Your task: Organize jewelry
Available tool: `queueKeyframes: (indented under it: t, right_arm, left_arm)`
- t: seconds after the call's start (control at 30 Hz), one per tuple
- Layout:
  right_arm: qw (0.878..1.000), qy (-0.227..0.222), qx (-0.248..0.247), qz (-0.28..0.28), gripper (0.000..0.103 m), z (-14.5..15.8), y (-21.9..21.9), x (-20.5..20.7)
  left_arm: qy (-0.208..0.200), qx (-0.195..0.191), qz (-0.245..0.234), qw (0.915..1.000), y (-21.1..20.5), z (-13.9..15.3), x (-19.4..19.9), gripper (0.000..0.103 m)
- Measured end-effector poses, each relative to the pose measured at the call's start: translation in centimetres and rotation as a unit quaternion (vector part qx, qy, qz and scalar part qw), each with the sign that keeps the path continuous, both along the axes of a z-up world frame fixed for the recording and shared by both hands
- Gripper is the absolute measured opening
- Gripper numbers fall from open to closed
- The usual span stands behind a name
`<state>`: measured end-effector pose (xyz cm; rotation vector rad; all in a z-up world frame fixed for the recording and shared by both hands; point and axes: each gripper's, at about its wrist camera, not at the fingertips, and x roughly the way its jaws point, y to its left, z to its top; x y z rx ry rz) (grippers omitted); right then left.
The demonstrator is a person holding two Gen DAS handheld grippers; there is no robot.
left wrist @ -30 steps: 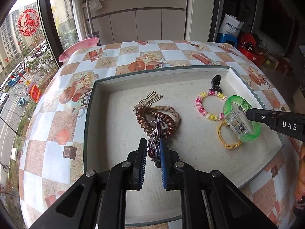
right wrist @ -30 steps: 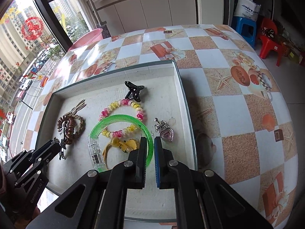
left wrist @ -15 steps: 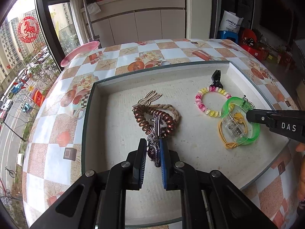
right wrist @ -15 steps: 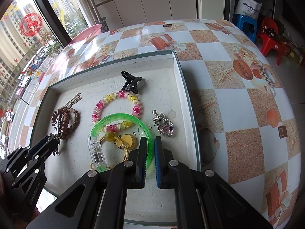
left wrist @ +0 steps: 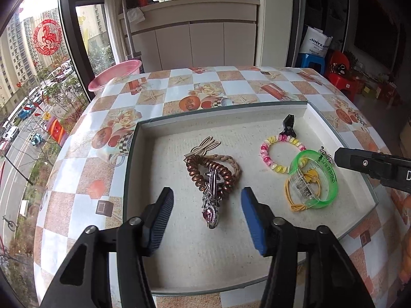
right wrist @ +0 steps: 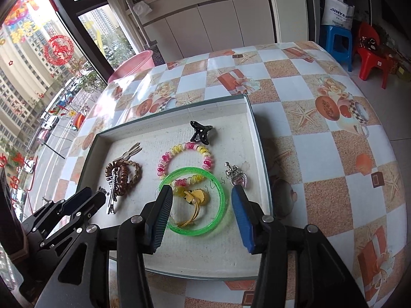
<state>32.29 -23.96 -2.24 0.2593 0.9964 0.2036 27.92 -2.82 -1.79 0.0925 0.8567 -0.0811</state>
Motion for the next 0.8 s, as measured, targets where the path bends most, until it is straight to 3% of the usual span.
queueKeyframes:
  t: [0.03,0.23,0.5,0.63,0.73,0.8]
  right_arm:
    - [1.000,-0.004,0.003,-0.002,0.052,0.3,-0.2,-0.2]
    - [1.000,-0.002,0.005,-0.008,0.055,1.0,-0.8,-0.7]
    - [1.000,0.011,0.008,0.004,0.082,0.5,-0.4,-1.7]
    - [0.999,0.028,0.019,0.010,0.084,-0.1,-0.2,-2.0]
    - [0.999,0.037,0.004,0.021,0.101,-0.3,0.4,-2.3]
    - [0.999,0.027,-0.012,0.022,0.103,-0.2,0.8,-2.6]
  left_arm:
    - [-0.017,-0.003,0.004,0.9998,0.1,0.5,-0.3,0.103]
    - [-0.024,0.006,-0.009,0.9997,-0.8,1.8,-0.4,0.103]
    - [-0.009,0.020,0.001,0.9998,-0.3,1.3,-1.3,0.103]
    - [0.006,0.015,0.010,0.9998,0.4,0.8,-1.9,0.103]
    - [0.009,0.025,0.012,0.9996,0.5,0.6,-2.6,0.103]
    - [0.009,0.029,0.012,0.9995,0.5,0.5,-3.2,0.103]
